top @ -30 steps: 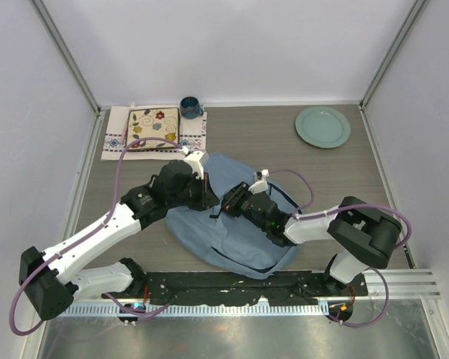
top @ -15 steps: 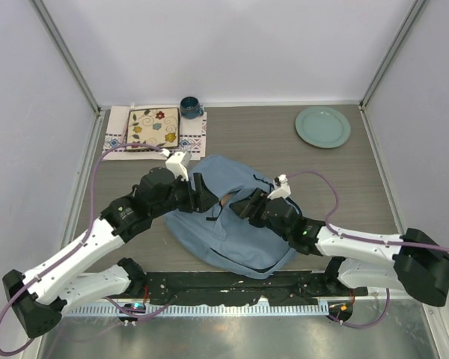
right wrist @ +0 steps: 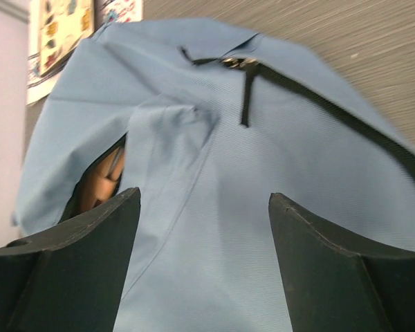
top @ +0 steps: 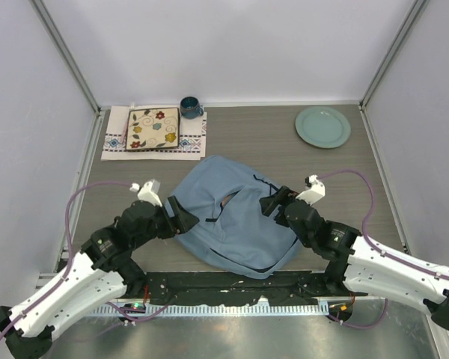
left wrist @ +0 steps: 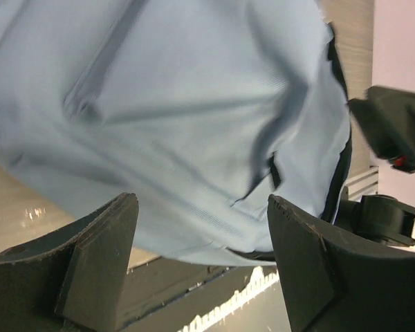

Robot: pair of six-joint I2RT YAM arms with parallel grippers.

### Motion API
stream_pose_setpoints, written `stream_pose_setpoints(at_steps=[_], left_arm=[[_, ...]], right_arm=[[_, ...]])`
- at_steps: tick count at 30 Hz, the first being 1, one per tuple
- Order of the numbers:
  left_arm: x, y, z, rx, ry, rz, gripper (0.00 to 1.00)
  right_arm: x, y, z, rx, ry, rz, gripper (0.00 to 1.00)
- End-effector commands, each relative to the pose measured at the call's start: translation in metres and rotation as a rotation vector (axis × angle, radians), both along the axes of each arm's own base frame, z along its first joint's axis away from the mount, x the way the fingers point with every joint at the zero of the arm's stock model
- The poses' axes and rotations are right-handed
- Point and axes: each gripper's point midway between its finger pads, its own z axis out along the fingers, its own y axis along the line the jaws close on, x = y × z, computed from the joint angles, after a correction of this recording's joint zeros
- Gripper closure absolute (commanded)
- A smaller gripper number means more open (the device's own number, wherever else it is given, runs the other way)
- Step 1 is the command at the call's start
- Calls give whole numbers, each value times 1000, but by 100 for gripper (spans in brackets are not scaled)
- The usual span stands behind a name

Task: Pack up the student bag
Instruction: Place the personal item in the student bag, then zip the student bag at the center of the board.

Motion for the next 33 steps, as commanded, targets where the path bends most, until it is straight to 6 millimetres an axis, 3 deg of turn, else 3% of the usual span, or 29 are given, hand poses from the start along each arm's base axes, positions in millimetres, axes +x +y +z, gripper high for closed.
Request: stream_pose_setpoints(at_steps=[1,6,8,9,10,14,16,19,20,21,22,23,24,26,29,31,33], left_arm=[[-13,-4,-20,-170,120,74,21],[-18,-3,-28,-224,138,91,22],[-17,-5,-33,-219,147,87,21],[-15,-7,-34,-222,147,86,21],[-16,-10,-36,-223,154,77,21],[-8,-20,-41,-224,153,64,20],[-2,-25,-42,-235,143,68,20],[6,-28,-41,-248,116,81,21],[8,-28,-41,-248,108,86,22],[13,-29,-39,-256,89,93,30],[15,-29,-39,-246,79,94,33],[17,-29,-39,-237,74,99,37],[20,-26,-40,-218,63,116,44],[26,-24,-34,-181,32,121,54],[38,-16,-21,-105,-23,147,67],[47,-13,-7,-76,-59,163,74],[55,-9,-5,-26,-73,169,86]], right_arm=[[13,-47,6,-213,-24,-152,18],[24,-62,7,-321,-2,-154,14],[35,-82,1,-385,30,-185,11],[37,-82,-9,-401,77,-153,10],[46,-98,-15,-400,118,-190,9],[51,-97,-48,-381,240,-75,9],[42,-83,-62,-341,273,8,13],[24,-59,-77,-195,296,98,29],[24,-51,-70,-129,253,111,40],[10,-48,-86,-94,286,137,47],[4,-43,-89,-32,304,134,55],[0,-38,-83,21,278,150,70],[-12,-40,-98,32,310,149,76],[-20,-41,-95,95,303,113,91],[-37,-39,-104,152,329,91,97],[-44,-33,-96,180,294,116,99],[-45,-34,-91,183,272,96,99]])
